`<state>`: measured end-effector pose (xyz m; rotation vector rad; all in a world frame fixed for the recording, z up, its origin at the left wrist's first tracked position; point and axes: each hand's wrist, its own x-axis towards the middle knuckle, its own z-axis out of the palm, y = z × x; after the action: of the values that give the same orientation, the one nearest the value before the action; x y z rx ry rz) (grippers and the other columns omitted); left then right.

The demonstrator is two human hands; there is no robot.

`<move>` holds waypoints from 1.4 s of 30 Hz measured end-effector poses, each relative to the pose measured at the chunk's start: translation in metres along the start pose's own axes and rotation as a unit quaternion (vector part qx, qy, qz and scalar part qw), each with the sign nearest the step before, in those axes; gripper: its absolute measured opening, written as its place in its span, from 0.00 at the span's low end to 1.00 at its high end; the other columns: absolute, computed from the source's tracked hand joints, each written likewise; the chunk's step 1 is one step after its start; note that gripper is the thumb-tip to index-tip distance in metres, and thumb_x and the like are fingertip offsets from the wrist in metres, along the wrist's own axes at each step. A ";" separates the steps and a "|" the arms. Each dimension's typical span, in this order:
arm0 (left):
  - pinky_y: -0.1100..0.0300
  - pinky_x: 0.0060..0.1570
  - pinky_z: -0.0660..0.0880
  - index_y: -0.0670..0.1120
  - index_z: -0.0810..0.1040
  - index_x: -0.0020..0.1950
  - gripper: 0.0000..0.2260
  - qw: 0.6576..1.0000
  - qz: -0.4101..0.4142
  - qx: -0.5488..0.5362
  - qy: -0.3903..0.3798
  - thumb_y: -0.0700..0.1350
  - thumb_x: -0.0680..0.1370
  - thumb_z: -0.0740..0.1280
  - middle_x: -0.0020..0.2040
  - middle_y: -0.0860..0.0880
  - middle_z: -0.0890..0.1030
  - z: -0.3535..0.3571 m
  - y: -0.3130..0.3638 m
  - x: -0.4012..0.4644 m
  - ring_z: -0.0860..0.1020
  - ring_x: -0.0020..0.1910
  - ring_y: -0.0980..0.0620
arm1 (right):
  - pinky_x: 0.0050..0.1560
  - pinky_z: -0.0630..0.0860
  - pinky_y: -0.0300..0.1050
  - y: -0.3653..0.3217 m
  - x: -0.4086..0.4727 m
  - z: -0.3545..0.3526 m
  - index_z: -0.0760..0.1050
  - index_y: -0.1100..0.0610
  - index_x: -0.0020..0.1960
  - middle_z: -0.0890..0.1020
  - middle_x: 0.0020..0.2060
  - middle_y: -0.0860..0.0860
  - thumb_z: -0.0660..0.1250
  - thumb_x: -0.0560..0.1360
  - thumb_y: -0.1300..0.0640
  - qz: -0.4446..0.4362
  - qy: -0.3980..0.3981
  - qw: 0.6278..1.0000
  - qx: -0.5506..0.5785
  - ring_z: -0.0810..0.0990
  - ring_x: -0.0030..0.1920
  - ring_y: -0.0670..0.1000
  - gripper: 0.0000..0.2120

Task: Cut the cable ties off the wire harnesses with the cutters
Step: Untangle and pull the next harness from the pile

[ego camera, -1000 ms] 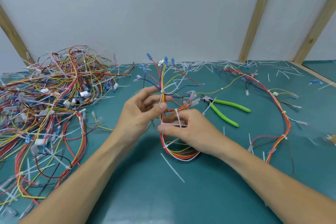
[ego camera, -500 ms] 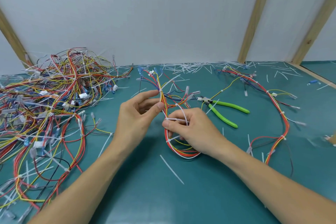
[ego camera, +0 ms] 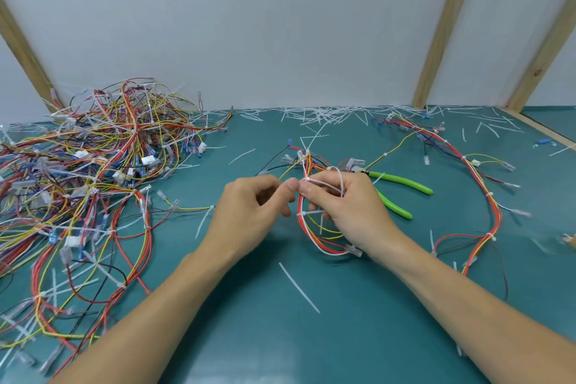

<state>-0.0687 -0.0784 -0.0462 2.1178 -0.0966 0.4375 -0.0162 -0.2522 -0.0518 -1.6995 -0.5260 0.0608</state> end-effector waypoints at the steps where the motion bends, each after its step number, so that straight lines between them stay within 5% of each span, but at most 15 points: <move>1: 0.64 0.28 0.67 0.47 0.83 0.39 0.16 0.999 -0.011 -0.037 -0.016 0.54 0.82 0.65 0.29 0.54 0.81 -0.001 0.000 0.001 0.70 0.25 0.57 | 0.31 0.68 0.39 0.000 0.000 0.000 0.86 0.54 0.45 0.76 0.28 0.48 0.72 0.80 0.54 -0.001 0.003 1.000 0.001 0.70 0.30 0.46 0.07; 5: 0.70 0.28 0.63 0.42 0.84 0.46 0.14 0.988 -0.030 -0.117 -0.096 0.52 0.80 0.67 0.25 0.54 0.76 0.002 0.001 0.000 0.69 0.24 0.58 | 0.35 0.70 0.45 0.001 0.000 0.003 0.86 0.52 0.47 0.79 0.32 0.57 0.71 0.80 0.53 -0.013 0.016 1.000 -0.010 0.70 0.32 0.47 0.06; 9: 0.67 0.28 0.65 0.42 0.84 0.51 0.12 0.970 -0.062 -0.183 -0.145 0.51 0.79 0.69 0.28 0.54 0.77 0.000 -0.002 0.002 0.70 0.25 0.56 | 0.47 0.77 0.59 0.000 0.001 0.002 0.85 0.48 0.49 0.82 0.45 0.68 0.71 0.80 0.49 -0.018 0.008 0.999 -0.031 0.78 0.40 0.66 0.06; 14: 0.63 0.32 0.72 0.48 0.85 0.49 0.06 0.943 -0.069 -0.268 -0.186 0.48 0.77 0.70 0.38 0.46 0.80 -0.002 -0.007 0.003 0.77 0.35 0.53 | 0.29 0.64 0.34 0.001 0.002 0.000 0.83 0.49 0.54 0.83 0.33 0.48 0.70 0.81 0.51 -0.009 0.007 1.000 0.002 0.64 0.25 0.44 0.05; 19: 0.64 0.36 0.75 0.48 0.86 0.49 0.07 0.942 -0.101 -0.301 -0.113 0.49 0.75 0.72 0.41 0.49 0.83 -0.004 -0.011 0.006 0.81 0.42 0.54 | 0.34 0.71 0.38 -0.004 0.003 -0.003 0.81 0.52 0.61 0.78 0.31 0.44 0.71 0.79 0.57 0.014 0.016 1.000 0.008 0.73 0.29 0.44 0.11; 27: 0.65 0.36 0.77 0.46 0.83 0.57 0.13 0.932 -0.120 -0.341 -0.008 0.50 0.75 0.69 0.44 0.49 0.85 -0.008 -0.012 0.010 0.83 0.44 0.54 | 0.36 0.77 0.45 -0.008 0.003 -0.004 0.78 0.56 0.58 0.83 0.35 0.48 0.72 0.78 0.63 0.046 0.017 0.999 0.018 0.79 0.32 0.47 0.10; 32: 0.62 0.42 0.80 0.45 0.80 0.65 0.19 0.914 -0.126 -0.385 -0.034 0.47 0.75 0.70 0.51 0.49 0.85 -0.011 -0.013 0.012 0.84 0.51 0.54 | 0.33 0.76 0.40 -0.007 0.001 0.000 0.72 0.54 0.63 0.87 0.41 0.48 0.73 0.77 0.61 0.090 0.027 0.994 0.049 0.83 0.35 0.48 0.17; 37: 0.58 0.49 0.81 0.39 0.76 0.67 0.20 0.893 -0.126 -0.427 -0.056 0.39 0.75 0.69 0.51 0.44 0.85 -0.007 -0.012 0.011 0.84 0.53 0.49 | 0.38 0.74 0.35 -0.005 -0.001 -0.002 0.84 0.58 0.52 0.87 0.37 0.46 0.73 0.78 0.56 0.097 -0.049 0.994 0.015 0.81 0.34 0.43 0.06; 42: 0.60 0.49 0.80 0.39 0.75 0.69 0.23 0.887 -0.117 -0.441 -0.076 0.36 0.74 0.69 0.55 0.43 0.82 -0.008 -0.013 0.011 0.83 0.59 0.47 | 0.43 0.72 0.40 -0.005 -0.006 -0.001 0.87 0.51 0.47 0.86 0.37 0.49 0.75 0.76 0.46 0.070 -0.109 0.989 -0.066 0.77 0.39 0.42 0.09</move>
<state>-0.0573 -0.0635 -0.0493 1.2310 -0.1029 0.0445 -0.0227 -0.2542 -0.0481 -1.8695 -0.5822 0.3227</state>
